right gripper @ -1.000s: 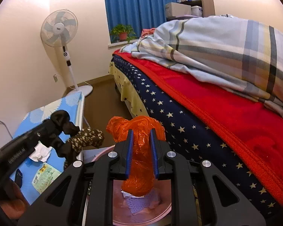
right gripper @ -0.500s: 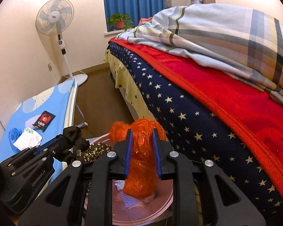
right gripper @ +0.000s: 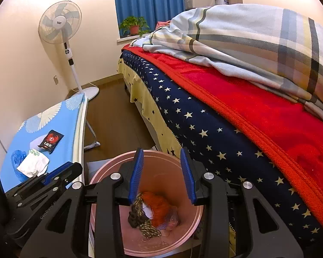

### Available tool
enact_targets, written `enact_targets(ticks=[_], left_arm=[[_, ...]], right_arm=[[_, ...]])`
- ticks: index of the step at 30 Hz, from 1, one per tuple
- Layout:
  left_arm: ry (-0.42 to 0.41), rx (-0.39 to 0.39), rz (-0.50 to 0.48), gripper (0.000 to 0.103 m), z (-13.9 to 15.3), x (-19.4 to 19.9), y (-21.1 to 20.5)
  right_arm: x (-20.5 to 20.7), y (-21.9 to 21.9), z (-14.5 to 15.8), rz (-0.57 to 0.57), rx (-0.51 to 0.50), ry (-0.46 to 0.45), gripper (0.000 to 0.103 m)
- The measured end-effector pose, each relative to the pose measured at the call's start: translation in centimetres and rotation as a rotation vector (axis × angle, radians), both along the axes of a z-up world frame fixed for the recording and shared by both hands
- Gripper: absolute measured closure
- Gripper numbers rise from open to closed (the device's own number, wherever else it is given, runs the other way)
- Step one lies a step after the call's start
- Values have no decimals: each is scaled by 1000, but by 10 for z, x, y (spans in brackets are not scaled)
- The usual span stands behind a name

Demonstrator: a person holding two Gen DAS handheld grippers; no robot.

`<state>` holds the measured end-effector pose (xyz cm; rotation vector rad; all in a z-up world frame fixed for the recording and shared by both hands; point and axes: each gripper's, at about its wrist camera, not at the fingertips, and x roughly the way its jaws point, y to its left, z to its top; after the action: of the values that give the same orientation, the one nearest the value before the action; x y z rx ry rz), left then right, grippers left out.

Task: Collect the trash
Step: 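Open the right tool over the bucket while the left tool releases the scrunchie, then move both open tools back over the trash on the table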

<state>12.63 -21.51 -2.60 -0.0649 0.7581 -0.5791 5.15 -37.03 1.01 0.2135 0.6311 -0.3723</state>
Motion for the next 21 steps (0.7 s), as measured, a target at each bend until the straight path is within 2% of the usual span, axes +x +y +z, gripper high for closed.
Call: enact_targets(ticks=[6, 11, 16, 21], left_arm=[[-20, -14, 15, 87, 11, -3, 11], [-49, -34, 65, 87, 26, -4, 38], [-84, -42, 147, 87, 41, -3, 76], [-108, -38, 236, 87, 47, 0, 116]], right_arm=[[-4, 4, 7, 13, -3, -25, 67], [-2, 18, 15, 63, -13, -52, 67], [9, 45, 27, 167, -23, -86, 67], [31, 81, 42, 324, -20, -119, 68]])
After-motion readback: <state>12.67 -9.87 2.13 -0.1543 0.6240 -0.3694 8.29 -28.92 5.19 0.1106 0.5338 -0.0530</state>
